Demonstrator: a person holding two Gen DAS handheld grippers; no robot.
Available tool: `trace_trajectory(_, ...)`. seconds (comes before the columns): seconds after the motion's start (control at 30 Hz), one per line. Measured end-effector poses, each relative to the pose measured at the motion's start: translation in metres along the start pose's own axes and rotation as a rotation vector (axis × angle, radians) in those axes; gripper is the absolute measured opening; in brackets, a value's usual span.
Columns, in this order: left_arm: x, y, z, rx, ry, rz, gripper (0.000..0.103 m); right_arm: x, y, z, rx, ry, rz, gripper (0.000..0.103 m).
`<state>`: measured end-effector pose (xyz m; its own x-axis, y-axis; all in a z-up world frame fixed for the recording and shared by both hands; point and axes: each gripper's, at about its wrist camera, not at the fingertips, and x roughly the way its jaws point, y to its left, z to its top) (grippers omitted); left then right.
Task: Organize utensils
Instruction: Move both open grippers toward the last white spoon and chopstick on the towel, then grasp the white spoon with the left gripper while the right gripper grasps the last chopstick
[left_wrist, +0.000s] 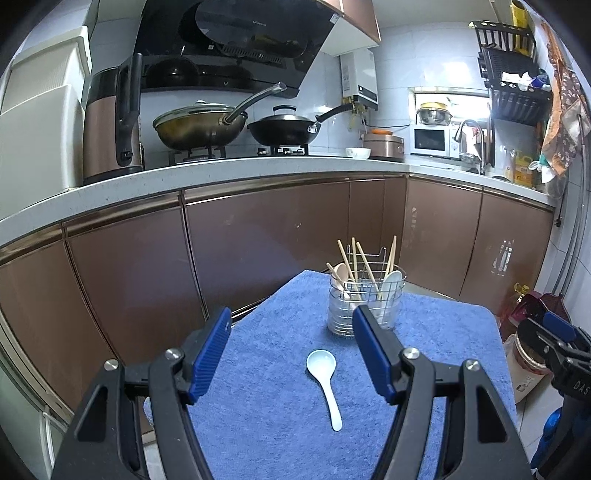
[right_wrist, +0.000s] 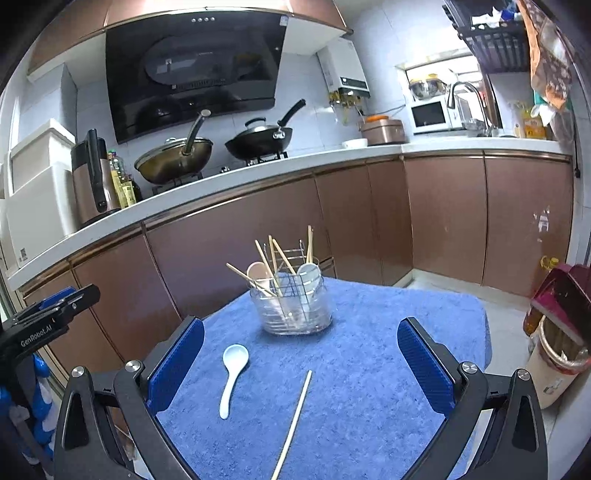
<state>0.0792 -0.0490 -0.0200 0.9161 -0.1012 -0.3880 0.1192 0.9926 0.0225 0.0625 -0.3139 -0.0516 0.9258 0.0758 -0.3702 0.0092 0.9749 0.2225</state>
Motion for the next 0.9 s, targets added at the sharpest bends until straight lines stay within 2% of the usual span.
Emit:
trace_trajectory(0.33,0.033,0.004,-0.008,-0.023,0.070,-0.006,0.066,0.007,-0.012,-0.001,0.017,0.016,-0.035,0.103)
trace_trajectory(0.53,0.059,0.020,-0.019,-0.075,0.144,-0.008,0.066,0.024,-0.021,-0.005,0.029,0.066,-0.070,0.102)
trace_trajectory(0.73,0.087,0.040,-0.030,-0.173,0.257,-0.107,0.066,0.043,-0.021,-0.010,0.032,0.119,-0.072,0.099)
trace_trajectory(0.9,0.124,0.052,-0.043,-0.271,0.384,-0.235,0.066,0.068,-0.019,-0.016,0.031,0.204,-0.057,0.094)
